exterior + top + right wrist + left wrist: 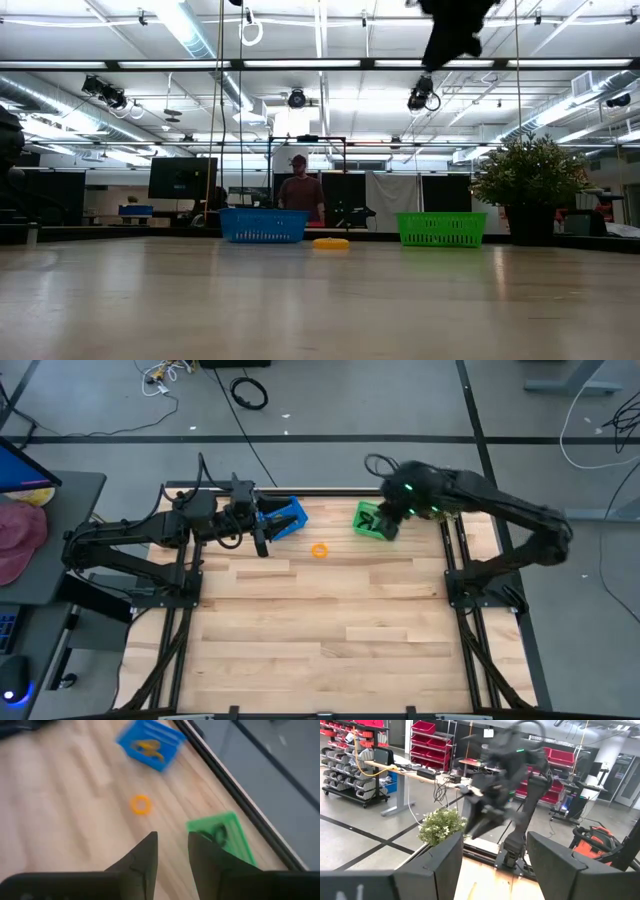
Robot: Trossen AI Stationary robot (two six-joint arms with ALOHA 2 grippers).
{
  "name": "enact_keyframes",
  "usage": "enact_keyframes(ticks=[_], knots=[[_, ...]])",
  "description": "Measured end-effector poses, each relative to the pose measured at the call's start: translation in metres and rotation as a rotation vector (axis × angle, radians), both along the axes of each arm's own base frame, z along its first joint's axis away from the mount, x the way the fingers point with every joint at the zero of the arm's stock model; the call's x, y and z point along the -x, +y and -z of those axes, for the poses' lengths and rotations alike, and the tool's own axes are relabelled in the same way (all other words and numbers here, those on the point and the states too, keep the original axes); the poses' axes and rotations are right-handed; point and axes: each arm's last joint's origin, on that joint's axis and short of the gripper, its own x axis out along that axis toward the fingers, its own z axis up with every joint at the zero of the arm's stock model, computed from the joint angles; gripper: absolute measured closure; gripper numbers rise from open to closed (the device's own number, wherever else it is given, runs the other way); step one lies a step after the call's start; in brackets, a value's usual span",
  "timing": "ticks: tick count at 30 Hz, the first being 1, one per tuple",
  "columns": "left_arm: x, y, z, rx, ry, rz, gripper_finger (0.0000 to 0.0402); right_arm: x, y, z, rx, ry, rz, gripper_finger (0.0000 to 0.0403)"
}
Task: Sort spring keychains
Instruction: Put the yellow spring keychain into the blue bin
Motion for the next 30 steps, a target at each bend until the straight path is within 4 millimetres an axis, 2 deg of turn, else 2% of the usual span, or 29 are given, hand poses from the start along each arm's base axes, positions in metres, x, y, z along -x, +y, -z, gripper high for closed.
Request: enact_keyframes(ticks=[4, 7, 11, 14, 25, 30], knots=[[0.0, 0.0, 0.0, 0.0, 0.0, 0.003, 0.0177, 0.018, 0.026, -0.01, 0.069, -0.175, -0.099, 0.0291], [0.0, 0.0, 0.0, 0.003, -0.001, 0.012, 0.0177, 0.028, 0.038, -0.014, 0.083, -0.371, -0.127, 0.0291], [0.0, 0.0, 0.0, -0.013, 0.001, 0.014, 0.0177, 0.032, 0.047, -0.016, 0.07, -0.671, -0.21, 0.0291], [0.0, -0.001, -0.002, -0.037, -0.01, 0.049, 0.0177, 0.03, 0.051, -0.01, 0.099, -0.804, -0.259, 0.0291], [0.0, -0.002, -0.002, -0.039, -0.009, 0.064, 0.0177, 0.013, 0.05, 0.009, 0.085, -0.764, -0.261, 0.0291], [0.0, -0.002, -0.002, -0.044, -0.005, 0.063, 0.0177, -0.007, 0.045, 0.019, 0.045, -0.612, -0.234, 0.0291]])
